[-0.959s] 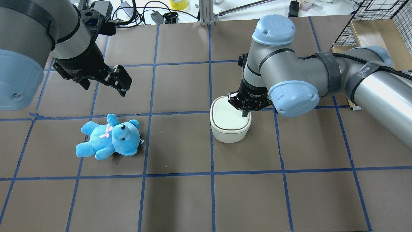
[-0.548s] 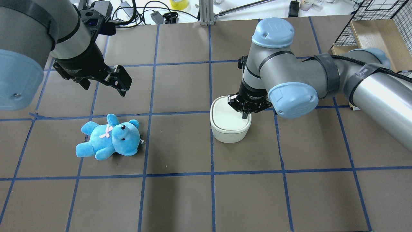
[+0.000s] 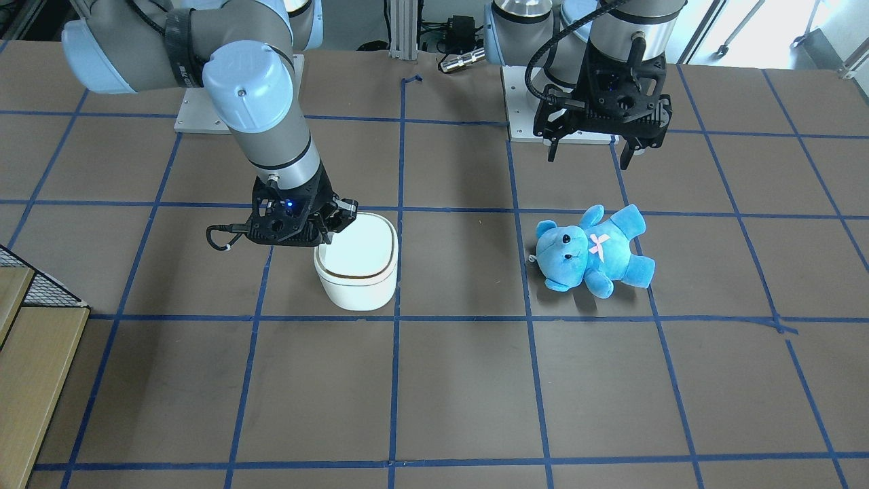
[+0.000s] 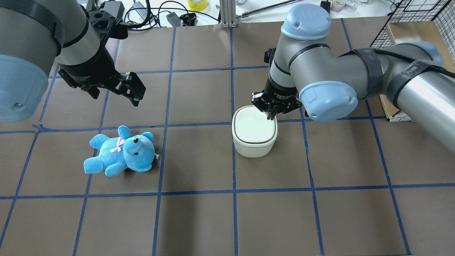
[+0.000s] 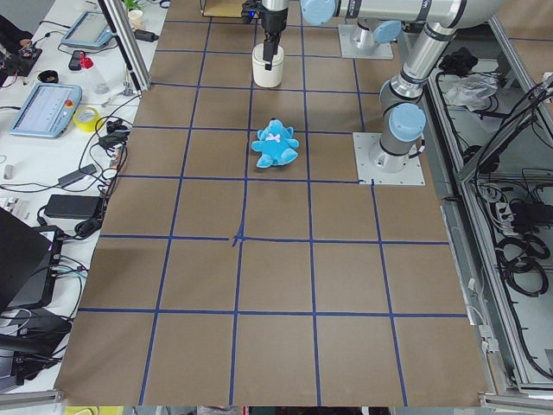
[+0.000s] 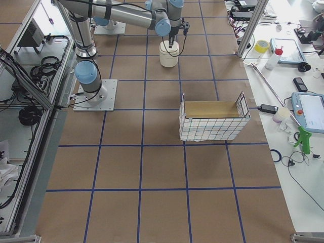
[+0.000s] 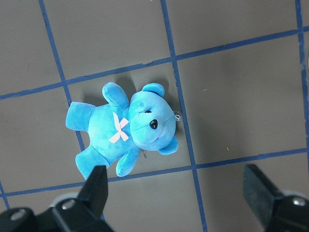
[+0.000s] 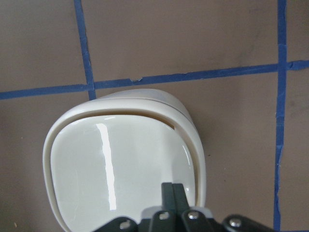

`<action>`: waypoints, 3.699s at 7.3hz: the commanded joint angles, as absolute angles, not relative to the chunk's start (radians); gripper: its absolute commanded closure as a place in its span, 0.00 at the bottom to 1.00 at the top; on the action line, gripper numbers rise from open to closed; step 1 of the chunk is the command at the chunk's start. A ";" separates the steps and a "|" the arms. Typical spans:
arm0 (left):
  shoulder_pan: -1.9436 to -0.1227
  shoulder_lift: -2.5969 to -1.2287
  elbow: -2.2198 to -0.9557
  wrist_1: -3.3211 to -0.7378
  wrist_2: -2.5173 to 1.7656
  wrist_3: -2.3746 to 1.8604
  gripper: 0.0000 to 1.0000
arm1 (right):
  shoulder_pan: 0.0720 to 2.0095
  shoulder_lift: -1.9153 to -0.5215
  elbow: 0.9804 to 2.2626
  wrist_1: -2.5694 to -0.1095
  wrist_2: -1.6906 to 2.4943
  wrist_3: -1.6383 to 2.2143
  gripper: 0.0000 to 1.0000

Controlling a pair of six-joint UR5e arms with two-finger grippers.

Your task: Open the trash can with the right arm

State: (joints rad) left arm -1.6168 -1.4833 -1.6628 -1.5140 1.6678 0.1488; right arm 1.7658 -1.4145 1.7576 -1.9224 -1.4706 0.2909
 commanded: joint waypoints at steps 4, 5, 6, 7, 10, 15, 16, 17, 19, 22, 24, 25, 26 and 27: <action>-1.617 -1.483 -1.663 -1.514 1.667 0.149 0.00 | 1.701 -1.497 1.695 -1.841 -1.526 0.200 0.00; -1.617 -1.483 -1.663 -1.514 1.667 0.149 0.00 | 1.678 -1.521 1.686 -1.780 -1.528 0.177 0.00; -1.617 -1.483 -1.663 -1.514 1.667 0.149 0.00 | 1.649 -1.534 1.666 -1.723 -1.528 0.137 0.00; -1.617 -1.483 -1.663 -1.514 1.667 0.149 0.00 | 1.629 -1.546 1.643 -1.657 -1.531 0.121 0.00; -1.617 -1.483 -1.663 -1.514 1.667 0.149 0.00 | 1.628 -1.578 1.637 -1.565 -1.596 0.118 0.00; -1.617 -1.483 -1.663 -1.514 1.667 0.149 0.00 | 1.623 -1.588 1.635 -1.540 -1.582 0.094 0.00; -1.617 -1.483 -1.663 -1.514 1.667 0.149 0.00 | 1.623 -1.588 1.632 -1.540 -1.582 0.094 0.00; -1.617 -1.483 -1.663 -1.514 1.667 0.149 0.00 | 1.623 -1.588 1.632 -1.537 -1.582 0.094 0.00; -1.617 -1.483 -1.663 -1.514 1.667 0.149 0.00 | 1.624 -1.588 1.634 -1.536 -1.582 0.094 0.00; -1.617 -1.483 -1.663 -1.514 1.667 0.149 0.00 | 1.624 -1.588 1.632 -1.537 -1.582 0.094 0.00; -1.617 -1.483 -1.663 -1.514 1.667 0.149 0.00 | 1.624 -1.588 1.634 -1.534 -1.585 0.094 0.00; -1.617 -1.483 -1.663 -1.514 1.667 0.149 0.00 | 1.624 -1.588 1.634 -1.529 -1.583 0.094 0.00; -1.617 -1.483 -1.663 -1.514 1.667 0.149 0.00 | 1.624 -1.588 1.634 -1.528 -1.583 0.094 0.00; -1.617 -1.483 -1.663 -1.514 1.667 0.149 0.00 | 1.624 -1.588 1.634 -1.526 -1.583 0.094 0.00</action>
